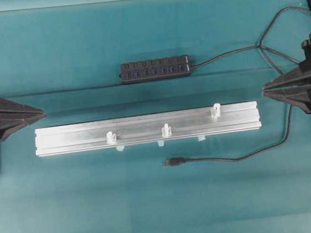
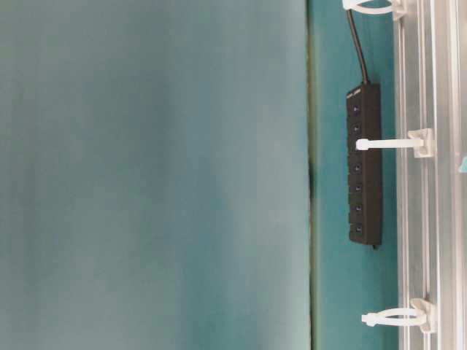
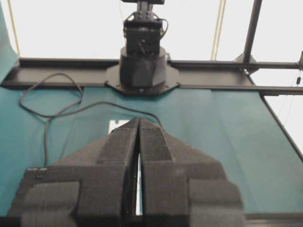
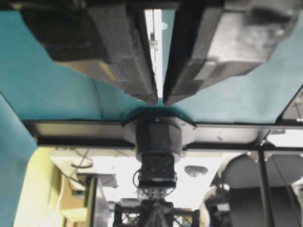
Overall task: Pass the USB cable through three rings with both arms.
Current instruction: 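Move the right gripper toward the black USB cable plug near the rail, then lower the right gripper and close it on the cable behind the plug, then lift the plug with the right gripper and carry it to the right ring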
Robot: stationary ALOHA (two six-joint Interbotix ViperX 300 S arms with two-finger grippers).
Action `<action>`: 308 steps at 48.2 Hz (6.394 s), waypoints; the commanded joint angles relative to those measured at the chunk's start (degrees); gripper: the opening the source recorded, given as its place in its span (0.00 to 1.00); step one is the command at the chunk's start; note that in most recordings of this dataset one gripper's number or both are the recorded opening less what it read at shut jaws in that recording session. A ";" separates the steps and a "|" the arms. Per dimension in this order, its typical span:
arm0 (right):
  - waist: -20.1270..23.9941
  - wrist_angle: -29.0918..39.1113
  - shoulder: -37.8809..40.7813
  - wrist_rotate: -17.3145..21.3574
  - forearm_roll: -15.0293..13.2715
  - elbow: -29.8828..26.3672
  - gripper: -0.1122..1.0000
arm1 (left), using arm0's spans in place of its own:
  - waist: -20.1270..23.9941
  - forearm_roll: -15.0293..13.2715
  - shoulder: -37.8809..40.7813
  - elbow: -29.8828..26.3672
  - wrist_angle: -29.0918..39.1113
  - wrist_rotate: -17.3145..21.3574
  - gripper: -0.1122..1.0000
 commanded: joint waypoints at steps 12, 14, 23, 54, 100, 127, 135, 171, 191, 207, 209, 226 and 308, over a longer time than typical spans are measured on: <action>0.00 3.60 1.93 7.73 2.55 -3.08 0.01 | 1.23 0.53 6.15 -5.80 1.76 -1.93 0.12; 0.00 3.96 2.20 9.58 2.64 -3.60 0.01 | 1.41 0.53 6.42 -6.15 2.64 -2.20 0.12; -1.05 9.40 5.01 15.82 2.64 -6.24 0.02 | 1.67 0.53 5.71 -8.26 7.47 -2.46 0.12; -2.46 22.50 21.27 16.17 2.29 -16.87 0.91 | 3.69 0.62 1.76 -14.94 21.18 -2.46 0.12; 3.69 63.72 44.30 -0.44 -0.79 -40.08 0.02 | 3.34 0.62 1.14 -14.41 27.95 -2.46 0.12; 5.36 67.59 50.98 2.55 0.00 -43.33 0.82 | 3.34 0.53 1.58 -14.33 27.95 -2.37 0.12; 5.36 67.41 53.88 2.81 0.00 -43.42 0.80 | 3.34 0.62 2.20 -14.24 27.95 -2.37 0.12; 6.42 58.36 64.16 11.43 -0.18 -42.71 0.77 | 3.34 0.62 1.76 -12.66 28.04 -2.37 0.12; 7.12 56.07 67.76 11.51 -0.62 -42.28 0.74 | 3.25 0.62 1.67 -11.95 28.04 -2.46 0.12; 7.12 54.23 68.29 11.25 -1.05 -40.34 0.73 | 3.25 0.62 1.76 -11.60 28.04 -2.37 0.12; 7.12 54.05 68.38 11.16 -1.05 -40.17 0.73 | 3.16 0.62 1.76 -11.60 28.04 -2.37 0.12; 7.12 53.88 68.82 9.32 -1.41 -40.69 0.73 | 3.16 0.62 1.49 -11.51 28.04 -2.55 0.12; 5.71 53.09 68.99 4.75 -0.97 -40.87 0.04 | 3.43 0.62 1.32 -11.78 28.04 -2.46 0.12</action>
